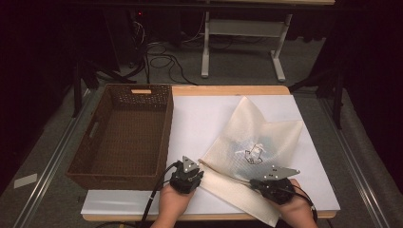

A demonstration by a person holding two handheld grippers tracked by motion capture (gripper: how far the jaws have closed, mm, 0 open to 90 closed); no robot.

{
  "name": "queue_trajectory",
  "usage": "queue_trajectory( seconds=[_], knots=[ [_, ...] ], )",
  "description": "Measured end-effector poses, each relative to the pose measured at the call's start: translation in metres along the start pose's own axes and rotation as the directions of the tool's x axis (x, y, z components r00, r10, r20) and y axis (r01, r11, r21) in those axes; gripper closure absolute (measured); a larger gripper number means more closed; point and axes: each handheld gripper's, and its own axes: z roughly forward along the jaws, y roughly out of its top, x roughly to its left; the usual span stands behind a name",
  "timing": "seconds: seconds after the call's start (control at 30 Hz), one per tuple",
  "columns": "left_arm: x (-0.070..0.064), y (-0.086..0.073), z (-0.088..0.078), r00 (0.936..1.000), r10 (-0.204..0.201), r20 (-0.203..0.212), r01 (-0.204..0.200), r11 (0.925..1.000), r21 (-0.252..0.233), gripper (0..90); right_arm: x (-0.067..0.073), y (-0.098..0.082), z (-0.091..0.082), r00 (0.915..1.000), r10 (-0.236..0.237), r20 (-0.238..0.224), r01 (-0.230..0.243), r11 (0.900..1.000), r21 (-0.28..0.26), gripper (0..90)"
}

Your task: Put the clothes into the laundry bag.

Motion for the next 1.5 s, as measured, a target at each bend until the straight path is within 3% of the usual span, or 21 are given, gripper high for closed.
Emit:
queue_trajectory(
  seconds=[0.13, 0.3, 0.4, 0.57, 0.77, 0.9, 1.07, 1.2, 1.4, 1.5],
  knots=[
    [-0.005, -0.001, -0.001, 0.9997, 0.025, -0.008, -0.025, 0.9997, 0.007, 85.1, 0.0, 0.0, 0.0, 1.0, 0.002, 0.002, -0.002, 1.0, 0.001, 89.0],
    [-0.013, -0.004, -0.007, 0.9979, 0.064, 0.011, -0.064, 0.9975, 0.031, 85.6, -0.003, -0.001, -0.002, 1.0, -0.002, 0.006, 0.002, 1.0, 0.002, 88.9],
    [-0.023, -0.007, -0.011, 0.9941, 0.104, 0.03, -0.106, 0.9932, 0.049, 85.5, -0.006, -0.003, -0.004, 0.9999, 0.001, 0.014, -0.001, 1.0, 0.001, 88.8],
    [-0.035, -0.01, -0.014, 0.9882, 0.125, 0.089, -0.13, 0.9896, 0.061, 85.4, -0.016, -0.008, -0.012, 1.0, 0.005, 0.007, -0.005, 1.0, 0.0, 88.4],
    [-0.053, -0.014, -0.016, 0.9755, 0.172, 0.138, -0.181, 0.9815, 0.062, 84.6, -0.024, -0.011, -0.016, 0.9997, 0.023, 0.006, -0.023, 1.0, -0.007, 87.9],
    [-0.054, -0.013, -0.018, 0.974, 0.171, 0.149, -0.181, 0.9818, 0.057, 81.7, -0.025, -0.012, -0.019, 0.9996, 0.027, 0.006, -0.027, 0.999, -0.016, 87.0],
    [-0.047, -0.009, -0.03, 0.9784, 0.149, 0.143, -0.149, 0.9887, -0.008, 77.5, -0.024, -0.01, -0.03, 0.9988, 0.045, -0.019, -0.046, 0.997, -0.058, 82.7],
    [-0.045, -0.007, -0.036, 0.979, 0.152, 0.135, -0.148, 0.9882, -0.039, 76.2, -0.019, -0.007, -0.039, 0.9988, 0.034, -0.034, -0.037, 0.994, -0.099, 79.2],
    [-0.043, -0.007, -0.045, 0.9818, 0.146, 0.121, -0.138, 0.9877, -0.074, 74.5, -0.017, -0.008, -0.052, 0.9992, 0.034, -0.023, -0.037, 0.989, -0.146, 75.8],
    [-0.038, -0.005, -0.049, 0.9858, 0.133, 0.103, -0.122, 0.9866, -0.108, 73.3, -0.024, -0.01, -0.059, 0.9979, 0.065, 0.001, -0.064, 0.982, -0.178, 73.2]
  ],
)
